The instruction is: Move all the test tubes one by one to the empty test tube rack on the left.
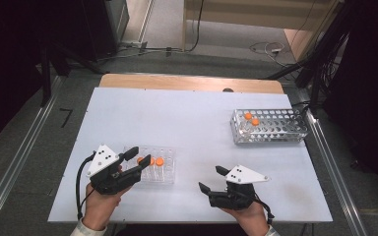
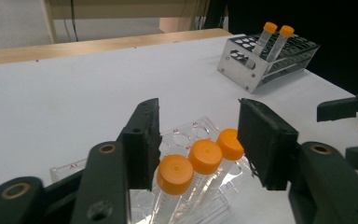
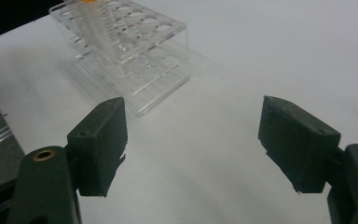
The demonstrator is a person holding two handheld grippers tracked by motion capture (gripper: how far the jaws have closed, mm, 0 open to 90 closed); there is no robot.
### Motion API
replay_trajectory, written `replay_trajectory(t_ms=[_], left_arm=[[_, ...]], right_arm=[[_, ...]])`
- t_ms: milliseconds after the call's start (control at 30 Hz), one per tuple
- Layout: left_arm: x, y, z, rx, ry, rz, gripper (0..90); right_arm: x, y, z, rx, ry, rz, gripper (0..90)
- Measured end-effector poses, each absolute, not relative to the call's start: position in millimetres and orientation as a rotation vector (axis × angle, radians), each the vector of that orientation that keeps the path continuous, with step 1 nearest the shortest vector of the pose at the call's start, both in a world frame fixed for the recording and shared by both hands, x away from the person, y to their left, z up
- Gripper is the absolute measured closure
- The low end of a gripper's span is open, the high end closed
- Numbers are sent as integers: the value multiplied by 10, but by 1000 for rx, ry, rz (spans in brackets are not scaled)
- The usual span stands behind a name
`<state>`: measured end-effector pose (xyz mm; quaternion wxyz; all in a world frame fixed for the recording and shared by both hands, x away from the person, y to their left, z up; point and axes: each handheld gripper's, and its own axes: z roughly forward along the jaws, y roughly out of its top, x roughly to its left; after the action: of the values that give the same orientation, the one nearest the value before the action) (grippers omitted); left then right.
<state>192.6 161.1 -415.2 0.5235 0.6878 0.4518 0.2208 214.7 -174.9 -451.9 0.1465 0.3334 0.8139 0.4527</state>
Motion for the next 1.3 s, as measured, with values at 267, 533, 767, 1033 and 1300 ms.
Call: replay_trajectory(t_ms=[267, 533, 767, 1033, 1300], left_arm=[[1922, 1563, -4152, 1645, 1090, 538, 305], [1912, 1551, -4145, 1640, 1097, 555, 260], [1908, 1543, -4143, 1639, 1098, 555, 260], [1910, 1540, -4140, 1635, 1099, 561, 260], [1910, 1534, -4139, 1638, 1096, 562, 261]], right_arm=[[2329, -1962, -4509, 1032, 2216, 1238, 241], [2542, -2173, -4499, 1117, 2114, 1177, 243], [2675, -2267, -4491, 1162, 2042, 1134, 252], [2877, -2415, -4511, 1232, 1938, 1078, 276], [3153, -2547, -4493, 1304, 1833, 1081, 365]])
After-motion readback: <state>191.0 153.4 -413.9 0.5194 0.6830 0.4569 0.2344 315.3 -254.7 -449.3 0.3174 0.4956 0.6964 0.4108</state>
